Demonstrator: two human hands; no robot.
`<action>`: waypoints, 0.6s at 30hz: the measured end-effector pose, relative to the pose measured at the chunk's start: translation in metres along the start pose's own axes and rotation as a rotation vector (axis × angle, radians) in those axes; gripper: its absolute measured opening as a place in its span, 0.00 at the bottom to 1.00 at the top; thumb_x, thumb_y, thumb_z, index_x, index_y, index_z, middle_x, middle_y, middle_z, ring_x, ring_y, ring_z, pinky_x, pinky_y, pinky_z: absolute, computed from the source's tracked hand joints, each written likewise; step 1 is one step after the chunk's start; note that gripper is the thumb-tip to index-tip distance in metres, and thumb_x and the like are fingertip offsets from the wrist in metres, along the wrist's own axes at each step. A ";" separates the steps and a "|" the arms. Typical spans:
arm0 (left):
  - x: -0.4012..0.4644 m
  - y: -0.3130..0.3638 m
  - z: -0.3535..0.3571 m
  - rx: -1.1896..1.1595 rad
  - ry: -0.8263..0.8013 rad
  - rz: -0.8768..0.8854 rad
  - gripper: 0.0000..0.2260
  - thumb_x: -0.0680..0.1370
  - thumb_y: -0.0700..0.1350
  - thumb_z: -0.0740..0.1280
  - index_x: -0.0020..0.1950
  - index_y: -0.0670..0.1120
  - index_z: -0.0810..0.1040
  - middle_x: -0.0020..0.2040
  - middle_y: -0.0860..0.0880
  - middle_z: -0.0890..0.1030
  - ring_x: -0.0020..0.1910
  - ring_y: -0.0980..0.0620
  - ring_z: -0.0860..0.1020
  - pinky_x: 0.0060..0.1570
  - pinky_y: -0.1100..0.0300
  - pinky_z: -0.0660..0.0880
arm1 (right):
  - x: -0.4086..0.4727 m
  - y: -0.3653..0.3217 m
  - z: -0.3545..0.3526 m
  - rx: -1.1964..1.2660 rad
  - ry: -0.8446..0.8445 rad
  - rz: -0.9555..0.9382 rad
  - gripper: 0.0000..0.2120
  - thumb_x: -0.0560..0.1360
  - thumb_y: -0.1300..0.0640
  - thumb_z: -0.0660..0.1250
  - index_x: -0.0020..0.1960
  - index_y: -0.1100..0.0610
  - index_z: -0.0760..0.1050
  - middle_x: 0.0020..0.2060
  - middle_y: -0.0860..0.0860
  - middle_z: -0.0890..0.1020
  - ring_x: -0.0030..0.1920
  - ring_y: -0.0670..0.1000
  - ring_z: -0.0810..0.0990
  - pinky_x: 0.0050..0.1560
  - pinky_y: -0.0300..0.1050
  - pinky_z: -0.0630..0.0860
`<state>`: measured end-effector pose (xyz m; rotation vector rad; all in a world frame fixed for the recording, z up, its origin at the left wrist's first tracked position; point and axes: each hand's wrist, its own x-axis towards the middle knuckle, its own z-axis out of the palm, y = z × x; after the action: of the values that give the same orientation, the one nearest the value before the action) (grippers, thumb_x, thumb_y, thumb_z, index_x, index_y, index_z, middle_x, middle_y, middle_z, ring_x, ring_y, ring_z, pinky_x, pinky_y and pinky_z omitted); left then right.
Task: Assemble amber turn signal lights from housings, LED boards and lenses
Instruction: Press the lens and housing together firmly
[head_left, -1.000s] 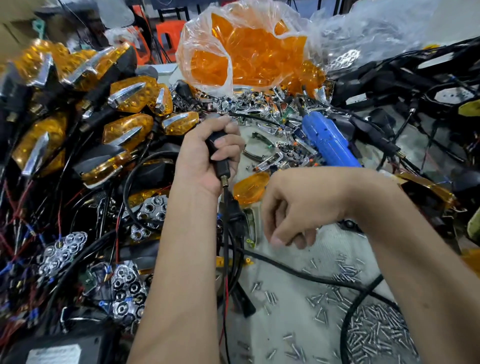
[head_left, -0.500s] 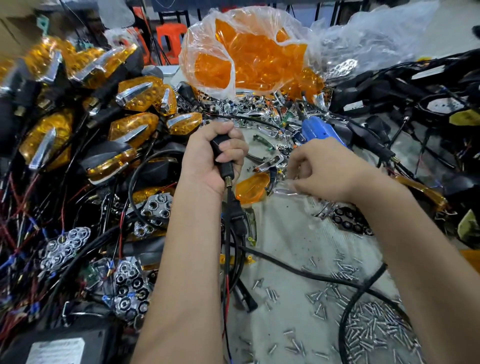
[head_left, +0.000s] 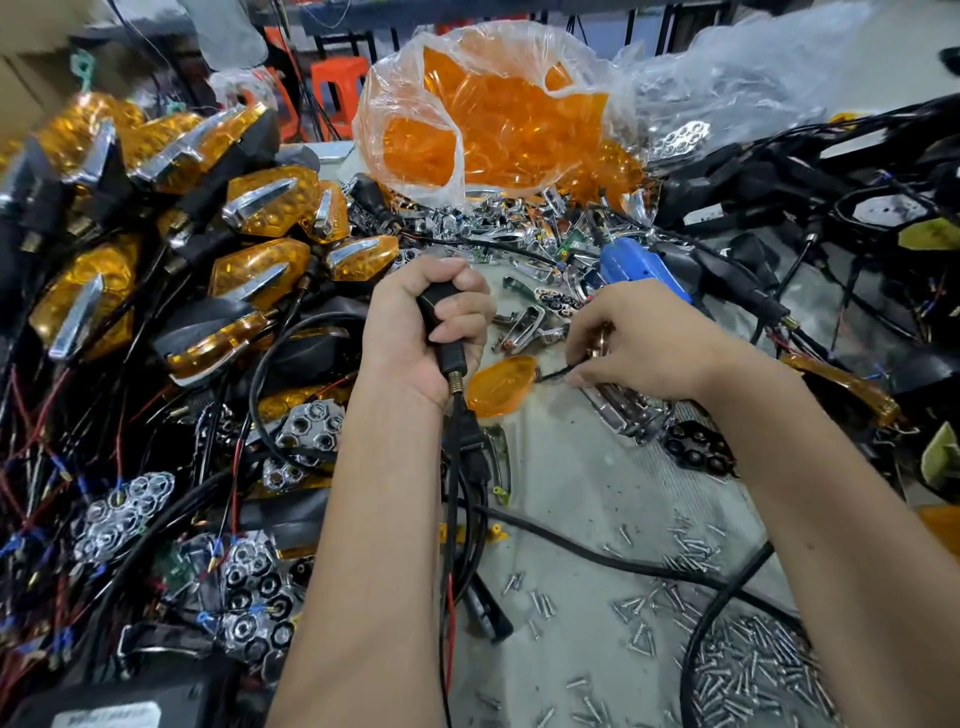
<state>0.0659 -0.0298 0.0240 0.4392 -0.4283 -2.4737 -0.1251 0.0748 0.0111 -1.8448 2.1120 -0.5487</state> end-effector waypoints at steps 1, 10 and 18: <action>0.000 -0.001 0.000 0.013 -0.015 -0.002 0.07 0.69 0.35 0.62 0.44 0.44 0.69 0.35 0.49 0.69 0.21 0.57 0.66 0.15 0.68 0.61 | -0.001 0.001 -0.002 0.026 0.017 -0.006 0.07 0.72 0.54 0.80 0.39 0.49 0.82 0.34 0.39 0.83 0.35 0.37 0.78 0.35 0.30 0.69; 0.000 -0.007 0.000 0.071 -0.100 -0.048 0.03 0.72 0.38 0.62 0.44 0.44 0.70 0.34 0.50 0.69 0.20 0.58 0.66 0.14 0.69 0.60 | -0.003 -0.006 -0.019 0.964 0.251 -0.068 0.16 0.80 0.63 0.70 0.67 0.57 0.76 0.40 0.57 0.86 0.32 0.52 0.79 0.27 0.40 0.73; 0.004 -0.017 -0.001 0.188 -0.091 -0.021 0.11 0.77 0.52 0.66 0.45 0.44 0.72 0.34 0.49 0.70 0.20 0.59 0.66 0.14 0.69 0.60 | -0.008 -0.009 -0.007 1.384 0.073 -0.145 0.22 0.80 0.61 0.64 0.74 0.55 0.73 0.44 0.53 0.83 0.46 0.54 0.87 0.32 0.36 0.77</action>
<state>0.0546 -0.0195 0.0158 0.4091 -0.7006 -2.4905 -0.1194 0.0821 0.0213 -1.0795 0.9815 -1.5695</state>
